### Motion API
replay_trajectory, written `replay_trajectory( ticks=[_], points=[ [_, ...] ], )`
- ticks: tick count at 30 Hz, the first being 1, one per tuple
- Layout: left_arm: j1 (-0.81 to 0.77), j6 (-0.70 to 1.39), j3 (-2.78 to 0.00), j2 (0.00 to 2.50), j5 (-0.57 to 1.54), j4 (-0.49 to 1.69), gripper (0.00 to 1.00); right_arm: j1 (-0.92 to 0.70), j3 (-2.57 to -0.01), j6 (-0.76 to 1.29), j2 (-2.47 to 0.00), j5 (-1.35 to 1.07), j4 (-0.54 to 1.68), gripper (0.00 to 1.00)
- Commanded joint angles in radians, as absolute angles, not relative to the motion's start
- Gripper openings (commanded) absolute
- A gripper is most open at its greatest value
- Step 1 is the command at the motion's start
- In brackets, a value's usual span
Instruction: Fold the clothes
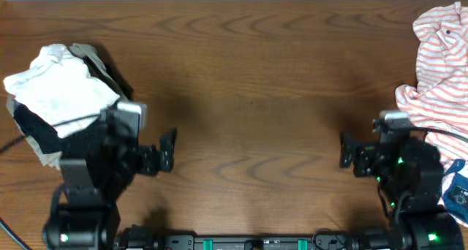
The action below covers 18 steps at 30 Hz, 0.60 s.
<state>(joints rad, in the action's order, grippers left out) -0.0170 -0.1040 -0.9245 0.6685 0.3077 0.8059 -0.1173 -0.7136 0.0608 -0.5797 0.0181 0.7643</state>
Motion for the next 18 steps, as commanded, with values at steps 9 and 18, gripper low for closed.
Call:
replay_trajectory(
  ticks=[9,18],
  points=[
    [-0.019,-0.093,-0.878,0.607,0.301,1.082,0.98,-0.128,-0.577,0.084,-0.570,0.011,1.022,0.99],
    [-0.019,-0.093,-0.878,0.607,0.301,1.099,0.98,-0.129,-0.575,0.085,-0.559,0.011,1.074,0.99]
  ],
)
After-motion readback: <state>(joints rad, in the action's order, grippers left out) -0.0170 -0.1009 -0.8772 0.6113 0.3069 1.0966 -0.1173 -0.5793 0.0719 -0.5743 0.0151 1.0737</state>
